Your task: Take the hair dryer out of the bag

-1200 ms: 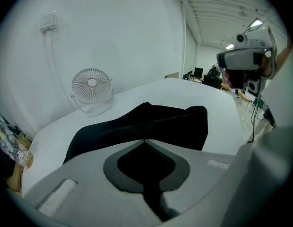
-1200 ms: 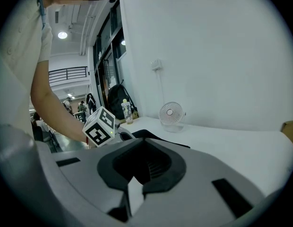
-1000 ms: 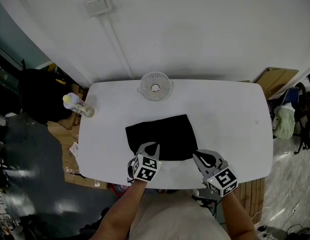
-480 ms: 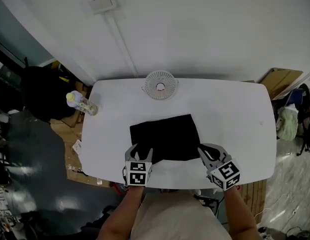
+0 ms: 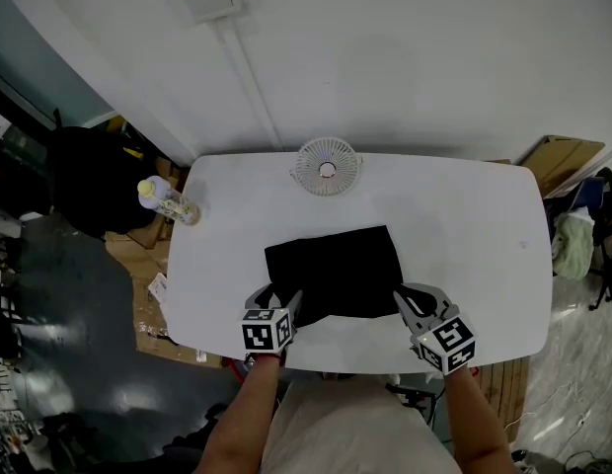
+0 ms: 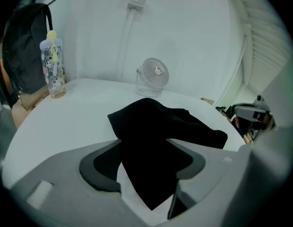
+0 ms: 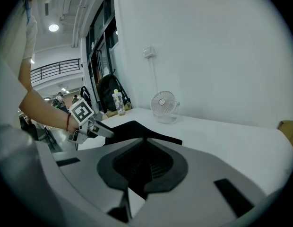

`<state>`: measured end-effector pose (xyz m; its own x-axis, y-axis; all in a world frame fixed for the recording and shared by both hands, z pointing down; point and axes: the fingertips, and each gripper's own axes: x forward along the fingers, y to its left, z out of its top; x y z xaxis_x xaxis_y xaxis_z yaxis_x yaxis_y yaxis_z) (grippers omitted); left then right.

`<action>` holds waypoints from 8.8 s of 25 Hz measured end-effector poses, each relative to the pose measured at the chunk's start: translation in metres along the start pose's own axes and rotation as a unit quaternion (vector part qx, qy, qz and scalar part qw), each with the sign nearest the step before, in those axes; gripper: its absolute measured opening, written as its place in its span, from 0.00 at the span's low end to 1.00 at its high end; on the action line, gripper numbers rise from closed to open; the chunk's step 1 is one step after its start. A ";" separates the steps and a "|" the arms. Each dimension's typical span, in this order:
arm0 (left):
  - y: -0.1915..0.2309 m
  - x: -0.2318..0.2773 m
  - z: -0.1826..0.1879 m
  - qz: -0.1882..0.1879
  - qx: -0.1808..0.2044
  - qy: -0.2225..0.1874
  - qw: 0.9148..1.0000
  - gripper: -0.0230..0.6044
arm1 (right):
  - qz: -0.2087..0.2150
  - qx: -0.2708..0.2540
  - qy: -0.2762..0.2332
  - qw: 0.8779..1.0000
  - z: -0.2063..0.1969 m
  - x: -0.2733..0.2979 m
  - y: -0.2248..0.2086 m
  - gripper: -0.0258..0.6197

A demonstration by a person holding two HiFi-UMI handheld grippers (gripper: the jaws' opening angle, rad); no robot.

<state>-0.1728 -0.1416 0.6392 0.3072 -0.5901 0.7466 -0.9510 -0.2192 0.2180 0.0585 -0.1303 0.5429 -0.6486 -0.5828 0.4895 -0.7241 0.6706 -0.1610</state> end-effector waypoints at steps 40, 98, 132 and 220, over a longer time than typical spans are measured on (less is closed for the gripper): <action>0.049 -0.019 -0.012 -0.057 -0.140 0.018 0.988 0.08 | 0.083 -0.209 0.223 0.949 -0.086 0.077 0.023 0.37; 0.064 -0.033 0.010 -0.002 -0.208 -0.036 0.977 0.08 | 0.074 -0.274 0.235 0.930 -0.110 0.040 -0.001 0.27; 0.053 -0.029 0.013 -0.024 -0.202 -0.031 0.979 0.08 | -0.008 -0.393 0.278 0.877 -0.094 0.092 -0.008 0.33; -0.155 -0.086 -0.017 -0.211 0.071 -0.037 0.974 0.45 | 0.127 -0.249 0.265 0.923 -0.129 0.025 0.020 0.47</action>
<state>-0.0521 -0.0440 0.5518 0.6771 -0.4767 0.5607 -0.7260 -0.5576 0.4026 0.0586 -0.0723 0.6623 -0.4821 -0.1596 0.8615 -0.2804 0.9596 0.0209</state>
